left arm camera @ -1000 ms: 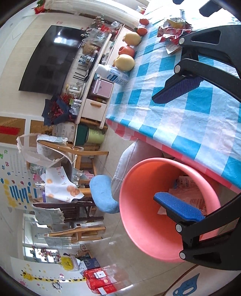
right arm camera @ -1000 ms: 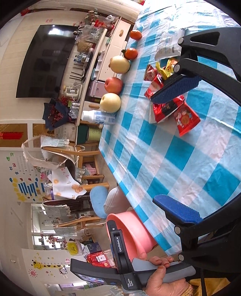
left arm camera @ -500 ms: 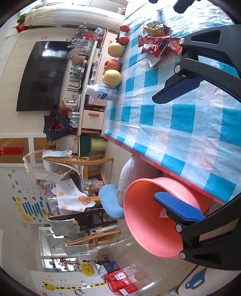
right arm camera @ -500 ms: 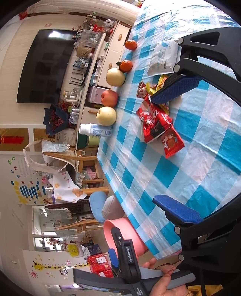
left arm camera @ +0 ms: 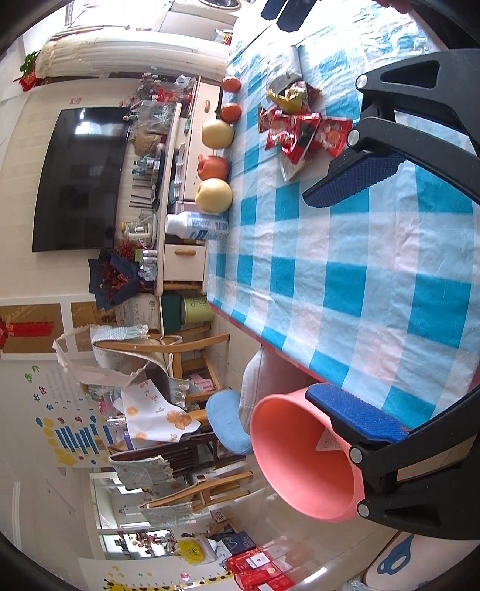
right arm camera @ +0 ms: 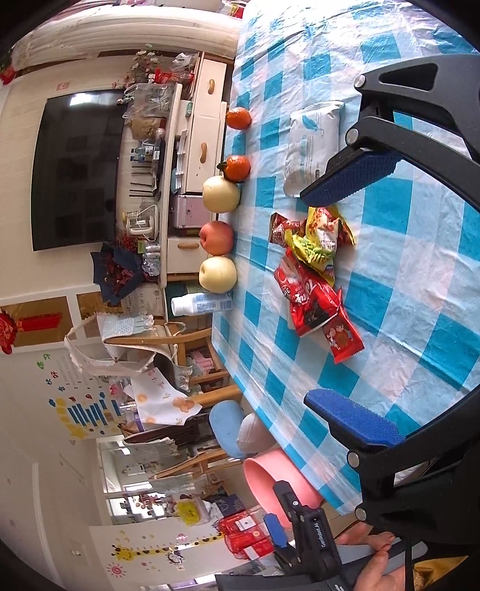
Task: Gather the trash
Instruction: 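Move both tools back over the table toward the snack wrappers, then grasp the red Teh Tarik bag with the left tool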
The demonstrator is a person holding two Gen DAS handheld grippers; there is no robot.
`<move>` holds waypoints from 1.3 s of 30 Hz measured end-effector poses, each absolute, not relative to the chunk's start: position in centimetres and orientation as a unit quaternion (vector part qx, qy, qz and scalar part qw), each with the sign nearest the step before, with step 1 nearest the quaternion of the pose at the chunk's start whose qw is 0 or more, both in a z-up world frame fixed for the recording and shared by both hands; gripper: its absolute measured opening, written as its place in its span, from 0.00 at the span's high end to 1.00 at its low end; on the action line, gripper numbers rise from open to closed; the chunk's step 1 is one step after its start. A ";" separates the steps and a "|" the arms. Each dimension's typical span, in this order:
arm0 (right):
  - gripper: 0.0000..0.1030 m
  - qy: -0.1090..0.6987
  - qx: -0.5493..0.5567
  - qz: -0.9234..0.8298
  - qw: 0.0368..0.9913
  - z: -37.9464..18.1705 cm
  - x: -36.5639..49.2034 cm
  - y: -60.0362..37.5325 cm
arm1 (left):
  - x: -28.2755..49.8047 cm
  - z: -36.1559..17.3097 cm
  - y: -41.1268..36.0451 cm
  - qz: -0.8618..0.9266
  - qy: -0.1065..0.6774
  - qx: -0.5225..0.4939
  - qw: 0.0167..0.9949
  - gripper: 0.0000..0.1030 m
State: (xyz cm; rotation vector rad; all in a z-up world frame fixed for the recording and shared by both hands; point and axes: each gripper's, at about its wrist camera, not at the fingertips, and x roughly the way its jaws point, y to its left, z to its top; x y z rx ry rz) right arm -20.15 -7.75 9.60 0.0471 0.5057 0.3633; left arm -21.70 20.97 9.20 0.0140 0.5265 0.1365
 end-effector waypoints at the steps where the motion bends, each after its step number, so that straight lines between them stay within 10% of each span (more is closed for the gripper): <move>1: 0.04 0.248 0.025 0.178 0.952 9.6 -20.2 -8.1 | -21.8 9.3 20.5 0.064 0.260 0.007 0.964 0.07; 39: 0.04 0.381 0.134 0.156 0.901 5.1 -13.5 -15.1 | -6.7 2.6 4.7 -0.166 0.392 0.146 0.893 0.08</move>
